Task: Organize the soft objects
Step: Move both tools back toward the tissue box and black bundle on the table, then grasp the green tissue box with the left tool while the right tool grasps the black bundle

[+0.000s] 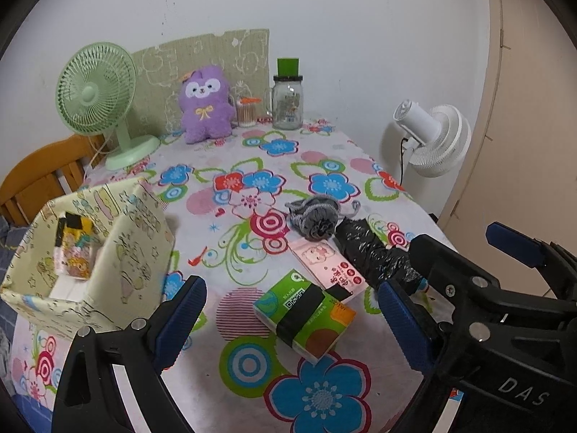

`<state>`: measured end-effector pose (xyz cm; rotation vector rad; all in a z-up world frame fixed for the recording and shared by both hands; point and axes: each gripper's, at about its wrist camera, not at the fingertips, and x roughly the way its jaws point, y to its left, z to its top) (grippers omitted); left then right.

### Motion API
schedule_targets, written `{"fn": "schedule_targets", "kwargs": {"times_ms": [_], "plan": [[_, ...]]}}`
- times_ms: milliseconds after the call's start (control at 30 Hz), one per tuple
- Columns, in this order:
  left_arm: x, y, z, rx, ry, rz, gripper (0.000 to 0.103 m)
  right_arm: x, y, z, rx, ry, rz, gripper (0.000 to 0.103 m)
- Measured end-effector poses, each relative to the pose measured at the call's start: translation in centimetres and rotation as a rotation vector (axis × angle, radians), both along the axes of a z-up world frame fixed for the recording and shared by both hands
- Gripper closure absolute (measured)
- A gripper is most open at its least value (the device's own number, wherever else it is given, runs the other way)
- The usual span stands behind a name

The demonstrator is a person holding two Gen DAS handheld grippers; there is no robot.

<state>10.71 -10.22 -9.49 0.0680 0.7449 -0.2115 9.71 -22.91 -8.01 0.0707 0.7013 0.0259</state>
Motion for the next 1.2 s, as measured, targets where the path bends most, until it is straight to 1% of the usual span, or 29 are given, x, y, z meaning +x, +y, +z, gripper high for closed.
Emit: {"fn": "schedule_targets", "kwargs": {"times_ms": [200,300,400,500,833,1000,1100,1200], "plan": [[0.8,0.1,-1.4,-0.008,0.029,0.014,0.006,1.0,-0.1,-1.5,0.008,0.033,0.004,0.009],[1.1,0.1,-1.9,0.008,0.028,0.031,0.009,1.3,0.2,-2.0,0.0,0.04,0.008,0.009],[1.6,0.4,-2.3,0.03,0.015,0.061,0.009,1.7,0.2,-2.5,0.009,0.048,0.009,0.009],[2.0,0.5,-2.9,0.023,0.044,0.051,0.009,2.1,0.2,-3.1,0.023,0.063,0.013,0.009],[3.1,-0.3,-5.5,0.028,0.108,0.024,0.009,3.2,0.1,-5.2,0.015,0.112,0.013,0.009],[3.2,-0.4,-6.0,0.012,0.117,0.026,0.009,3.6,-0.2,-6.0,0.019,0.137,0.002,0.009],[3.2,-0.5,-5.8,0.002,0.116,0.016,0.008,3.8,-0.4,-6.0,0.033,0.139,-0.001,0.009],[3.0,-0.9,-5.5,-0.005,0.106,-0.003,0.008,3.8,-0.6,-5.9,0.026,0.134,-0.005,0.009]]}}
